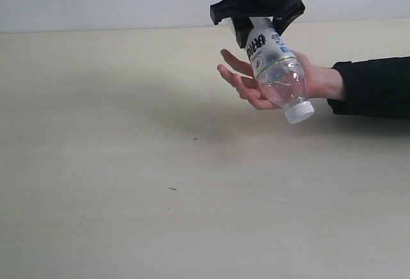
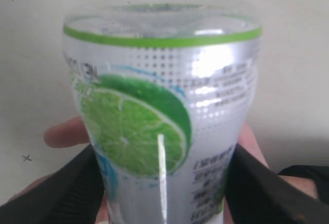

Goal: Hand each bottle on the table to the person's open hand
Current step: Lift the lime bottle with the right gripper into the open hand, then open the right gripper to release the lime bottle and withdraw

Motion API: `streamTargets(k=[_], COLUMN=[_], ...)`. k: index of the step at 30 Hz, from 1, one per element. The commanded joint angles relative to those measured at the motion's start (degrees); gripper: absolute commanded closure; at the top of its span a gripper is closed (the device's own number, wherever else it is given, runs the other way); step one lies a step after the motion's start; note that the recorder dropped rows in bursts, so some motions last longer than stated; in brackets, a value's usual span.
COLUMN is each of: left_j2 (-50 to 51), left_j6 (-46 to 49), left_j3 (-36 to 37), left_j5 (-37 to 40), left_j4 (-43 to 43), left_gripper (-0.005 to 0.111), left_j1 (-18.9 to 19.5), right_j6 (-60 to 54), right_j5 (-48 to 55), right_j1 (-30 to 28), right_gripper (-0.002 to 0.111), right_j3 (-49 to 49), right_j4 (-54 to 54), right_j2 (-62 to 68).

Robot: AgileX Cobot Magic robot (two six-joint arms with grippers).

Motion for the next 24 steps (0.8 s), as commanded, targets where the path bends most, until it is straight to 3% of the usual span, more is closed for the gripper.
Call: streamTargets(k=[1, 9, 20, 24], left_j2=[-0.4, -0.4, -0.4, -0.4], left_j6=[0.0, 0.0, 0.0, 0.0], left_j3=[0.0, 0.0, 0.0, 0.0], left_j5=[-0.5, -0.5, -0.5, -0.5], left_j4=[0.1, 0.1, 0.1, 0.1], left_gripper=[0.107, 0.107, 0.107, 0.107], left_j1=[0.0, 0.0, 0.0, 0.0], right_j6=[0.4, 0.4, 0.1, 0.1], right_j5=[-0.3, -0.3, -0.3, -0.3], right_j1=[-0.3, -0.3, -0.3, 0.0], right_gripper=[0.108, 0.108, 0.047, 0.032], right_j3=[-0.6, 0.7, 0.7, 0.7], right_j4=[0.8, 0.4, -0.4, -2.6], right_j2=[-0.1, -0.1, 2.7, 2.6])
